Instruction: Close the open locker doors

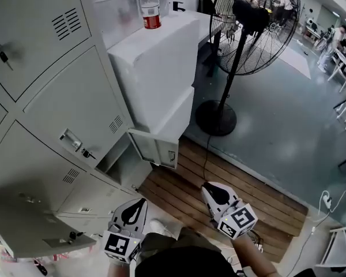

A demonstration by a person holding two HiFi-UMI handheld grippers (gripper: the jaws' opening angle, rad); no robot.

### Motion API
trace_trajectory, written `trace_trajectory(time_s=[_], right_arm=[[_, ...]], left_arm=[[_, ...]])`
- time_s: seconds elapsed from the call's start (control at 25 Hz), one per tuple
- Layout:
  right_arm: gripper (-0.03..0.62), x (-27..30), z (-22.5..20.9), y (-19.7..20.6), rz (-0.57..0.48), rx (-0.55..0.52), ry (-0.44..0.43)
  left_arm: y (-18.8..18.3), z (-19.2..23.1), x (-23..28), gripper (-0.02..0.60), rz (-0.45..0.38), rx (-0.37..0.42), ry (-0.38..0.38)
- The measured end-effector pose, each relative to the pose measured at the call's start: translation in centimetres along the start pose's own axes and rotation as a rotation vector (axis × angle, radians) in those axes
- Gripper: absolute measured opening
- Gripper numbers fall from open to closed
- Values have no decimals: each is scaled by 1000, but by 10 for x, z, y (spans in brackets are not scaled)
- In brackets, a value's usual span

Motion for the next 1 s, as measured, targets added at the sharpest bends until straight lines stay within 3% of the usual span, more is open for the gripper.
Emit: trace_trajectory(time_s=[0.44, 0.8, 1.0], right_arm=[[51, 100, -9, 23, 63, -29, 50], [55, 154, -20, 44, 124, -59, 29], [91, 170, -36, 58, 179, -62, 23]], left_arm=[[13, 79, 6, 6, 26, -7, -23], [21, 95, 7, 6, 66, -45, -44], [32, 101, 9, 6, 80, -74, -63]])
Point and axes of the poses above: the fingertips, and each gripper's own axes: x forward along the fingers, z to its left, y out of its underside, the point moved 10 cm from there along -x, backward along the fingers, and after that the axes turned 4 degrees about -z, right-handed, at the moved point
